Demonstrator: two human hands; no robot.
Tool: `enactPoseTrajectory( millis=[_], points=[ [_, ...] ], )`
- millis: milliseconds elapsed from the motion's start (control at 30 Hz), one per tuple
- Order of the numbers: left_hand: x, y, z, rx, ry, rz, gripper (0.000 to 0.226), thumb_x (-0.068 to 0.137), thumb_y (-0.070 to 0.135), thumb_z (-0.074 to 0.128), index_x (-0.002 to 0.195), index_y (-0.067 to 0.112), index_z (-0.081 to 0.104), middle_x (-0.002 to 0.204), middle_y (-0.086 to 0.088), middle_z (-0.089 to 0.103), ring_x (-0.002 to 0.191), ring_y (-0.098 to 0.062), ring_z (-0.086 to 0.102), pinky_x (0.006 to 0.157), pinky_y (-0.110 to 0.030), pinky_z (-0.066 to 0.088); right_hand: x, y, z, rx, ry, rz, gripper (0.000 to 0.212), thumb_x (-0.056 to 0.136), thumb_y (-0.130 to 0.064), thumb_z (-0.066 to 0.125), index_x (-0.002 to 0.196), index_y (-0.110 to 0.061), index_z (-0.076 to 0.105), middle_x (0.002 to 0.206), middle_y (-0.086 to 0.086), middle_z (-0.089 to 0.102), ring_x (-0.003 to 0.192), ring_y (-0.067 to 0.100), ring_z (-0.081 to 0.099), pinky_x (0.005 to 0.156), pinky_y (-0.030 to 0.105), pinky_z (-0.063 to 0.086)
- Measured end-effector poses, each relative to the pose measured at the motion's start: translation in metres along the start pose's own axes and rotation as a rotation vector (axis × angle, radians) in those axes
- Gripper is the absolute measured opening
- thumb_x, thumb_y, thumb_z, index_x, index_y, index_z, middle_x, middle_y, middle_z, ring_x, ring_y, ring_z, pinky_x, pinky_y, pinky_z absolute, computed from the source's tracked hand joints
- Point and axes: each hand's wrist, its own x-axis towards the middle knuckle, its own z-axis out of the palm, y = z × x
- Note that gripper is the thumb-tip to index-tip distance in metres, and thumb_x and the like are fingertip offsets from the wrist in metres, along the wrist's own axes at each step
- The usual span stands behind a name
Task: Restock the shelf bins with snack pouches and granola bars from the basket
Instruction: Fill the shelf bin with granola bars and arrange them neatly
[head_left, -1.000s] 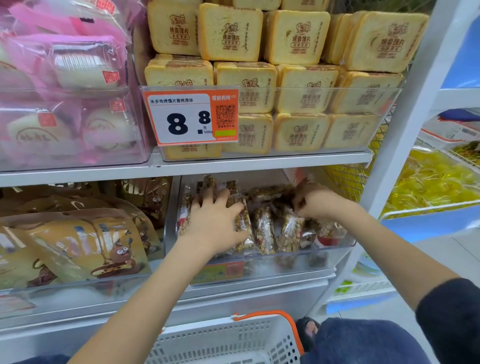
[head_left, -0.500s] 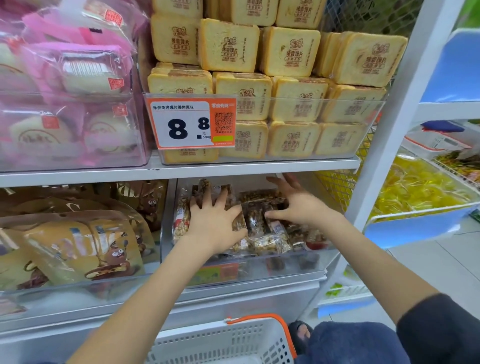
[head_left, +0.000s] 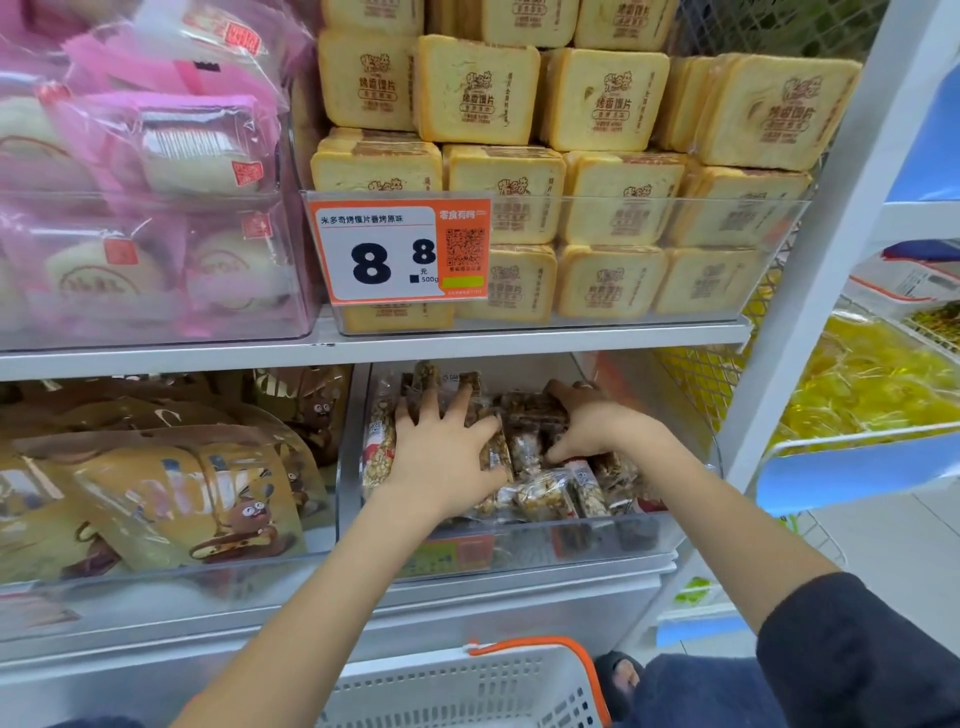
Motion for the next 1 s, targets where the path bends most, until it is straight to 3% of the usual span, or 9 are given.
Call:
enactPoseTrajectory(
  millis=[167, 267, 300, 400, 533, 700, 767, 867, 1000],
  points=[
    [-0.002, -0.001, -0.001, -0.032, -0.007, -0.001, 0.055, 0.088, 0.059, 0.041, 0.139, 0.040, 0.034, 0.159, -0.003, 0.005, 0.143, -0.036, -0.001, 0.112, -0.060, 0.009, -0.018, 0.016, -0.006, 0.050, 0.152, 0.109, 0.081, 0.073, -0.045, 0.068, 0.142, -0.031, 0.029, 0.153, 0.015, 0.013, 0.141, 0.038, 0.006, 0.110, 0.052, 0.028],
    [-0.001, -0.001, -0.001, -0.043, -0.009, 0.001, 0.055, 0.088, 0.060, 0.042, 0.139, 0.040, 0.034, 0.159, -0.002, 0.005, 0.143, -0.036, 0.000, 0.113, -0.060, 0.009, -0.025, 0.027, -0.005, 0.058, 0.179, 0.146, 0.082, 0.073, -0.050, 0.067, 0.143, -0.032, 0.028, 0.157, 0.017, 0.000, 0.144, 0.038, -0.007, 0.114, 0.049, 0.012],
    [-0.002, -0.001, -0.001, -0.042, -0.007, 0.001, 0.055, 0.088, 0.060, 0.042, 0.139, 0.041, 0.034, 0.159, -0.003, 0.005, 0.143, -0.036, 0.000, 0.113, -0.060, 0.009, -0.027, 0.027, -0.007, 0.030, 0.173, 0.148, 0.083, 0.074, -0.053, 0.066, 0.144, -0.032, 0.026, 0.157, 0.017, 0.004, 0.145, 0.037, -0.004, 0.114, 0.049, 0.010],
    [-0.003, -0.001, -0.001, -0.053, -0.002, 0.004, 0.054, 0.088, 0.058, 0.043, 0.138, 0.040, 0.036, 0.159, -0.003, 0.006, 0.143, -0.036, 0.000, 0.113, -0.060, 0.009, -0.032, 0.022, -0.014, -0.058, 0.102, 0.141, 0.083, 0.077, -0.058, 0.063, 0.144, -0.026, 0.025, 0.142, 0.014, 0.042, 0.138, 0.037, 0.028, 0.114, 0.049, 0.017],
    [-0.003, -0.002, -0.002, -0.070, -0.007, 0.004, 0.054, 0.088, 0.057, 0.043, 0.138, 0.040, 0.036, 0.159, -0.003, 0.006, 0.143, -0.036, 0.001, 0.113, -0.059, 0.009, -0.044, 0.009, -0.032, -0.234, -0.031, 0.252, 0.090, 0.072, -0.079, 0.053, 0.138, -0.019, 0.041, 0.139, 0.006, 0.049, 0.135, 0.033, 0.037, 0.100, 0.039, 0.042],
    [-0.003, -0.001, -0.001, -0.077, -0.005, 0.004, 0.055, 0.088, 0.056, 0.043, 0.140, 0.041, 0.034, 0.159, -0.002, 0.005, 0.144, -0.035, -0.001, 0.113, -0.059, 0.007, -0.062, 0.012, -0.026, -0.234, 0.032, 0.224, 0.088, 0.068, -0.082, 0.052, 0.133, -0.022, 0.048, 0.128, -0.001, 0.057, 0.120, 0.024, 0.052, 0.087, 0.034, 0.040],
    [-0.003, -0.001, -0.001, -0.075, -0.001, 0.009, 0.055, 0.088, 0.056, 0.043, 0.140, 0.042, 0.034, 0.159, -0.001, 0.005, 0.144, -0.035, -0.001, 0.113, -0.059, 0.006, -0.069, 0.015, -0.017, -0.291, 0.061, 0.197, 0.085, 0.070, -0.079, 0.054, 0.137, -0.029, 0.042, 0.133, 0.000, 0.054, 0.127, 0.025, 0.045, 0.093, 0.036, 0.040],
    [-0.003, -0.002, -0.001, -0.071, -0.002, 0.014, 0.054, 0.088, 0.056, 0.044, 0.140, 0.042, 0.034, 0.159, -0.001, 0.004, 0.144, -0.035, -0.001, 0.113, -0.059, 0.005, -0.076, 0.016, -0.006, -0.357, -0.037, 0.211, 0.086, 0.075, -0.077, 0.048, 0.146, -0.035, 0.025, 0.147, 0.004, 0.041, 0.139, 0.030, 0.026, 0.110, 0.047, 0.018],
    [-0.004, -0.002, -0.002, -0.081, 0.000, 0.010, 0.055, 0.088, 0.056, 0.044, 0.140, 0.042, 0.034, 0.159, -0.002, 0.005, 0.144, -0.035, -0.002, 0.113, -0.059, 0.005, -0.081, 0.014, -0.009, -0.321, -0.074, 0.203, 0.085, 0.078, -0.073, 0.047, 0.149, -0.035, 0.018, 0.145, 0.003, 0.045, 0.136, 0.031, 0.036, 0.113, 0.050, 0.013]
  ],
)
